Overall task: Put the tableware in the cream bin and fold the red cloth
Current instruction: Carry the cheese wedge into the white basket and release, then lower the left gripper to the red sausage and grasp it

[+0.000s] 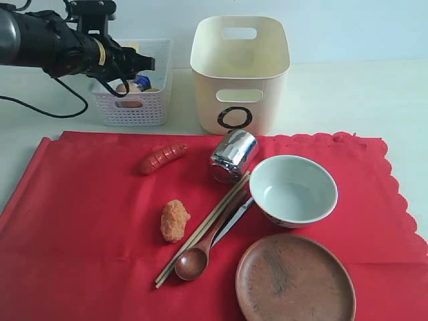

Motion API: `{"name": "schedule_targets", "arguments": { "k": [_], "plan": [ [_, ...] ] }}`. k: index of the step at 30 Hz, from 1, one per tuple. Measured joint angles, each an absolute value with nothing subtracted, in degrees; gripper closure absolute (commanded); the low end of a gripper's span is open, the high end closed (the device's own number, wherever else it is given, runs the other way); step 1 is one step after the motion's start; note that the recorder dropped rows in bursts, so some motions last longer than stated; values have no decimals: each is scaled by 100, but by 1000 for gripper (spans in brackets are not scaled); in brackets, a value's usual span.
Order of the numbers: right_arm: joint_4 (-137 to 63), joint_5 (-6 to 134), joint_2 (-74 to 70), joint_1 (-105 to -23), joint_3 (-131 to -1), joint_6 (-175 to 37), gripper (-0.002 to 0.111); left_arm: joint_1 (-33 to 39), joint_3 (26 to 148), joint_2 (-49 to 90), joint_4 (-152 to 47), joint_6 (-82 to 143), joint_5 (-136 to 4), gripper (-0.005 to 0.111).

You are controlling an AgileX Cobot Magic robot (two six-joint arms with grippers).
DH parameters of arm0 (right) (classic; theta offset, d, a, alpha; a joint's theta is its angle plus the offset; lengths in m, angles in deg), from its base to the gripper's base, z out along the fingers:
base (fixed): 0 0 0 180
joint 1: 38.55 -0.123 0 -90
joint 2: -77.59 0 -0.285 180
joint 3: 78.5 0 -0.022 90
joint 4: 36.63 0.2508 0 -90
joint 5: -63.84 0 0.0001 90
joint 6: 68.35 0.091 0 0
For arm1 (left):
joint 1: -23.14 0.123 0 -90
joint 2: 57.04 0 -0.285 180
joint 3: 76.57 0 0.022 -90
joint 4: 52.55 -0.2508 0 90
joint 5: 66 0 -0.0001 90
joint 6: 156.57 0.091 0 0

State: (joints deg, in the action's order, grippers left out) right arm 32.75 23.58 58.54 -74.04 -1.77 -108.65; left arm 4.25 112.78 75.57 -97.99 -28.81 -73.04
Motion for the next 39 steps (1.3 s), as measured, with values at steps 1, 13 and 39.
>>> {"name": "schedule_targets", "arguments": {
  "k": [1, 13, 39],
  "plan": [
    [3275, 2358, 5854, -7404, -177, -10865, 108, 425, 11278, 7557, -9799, -2881, -7287, 37],
    [3275, 2358, 5854, -7404, -177, -10865, 108, 425, 11278, 7557, -9812, -2894, -7306, 19],
    [3275, 2358, 5854, -7404, -177, -10865, 108, -807, 11278, 6064, -7317, 1787, -11162, 107]
  ]
}}
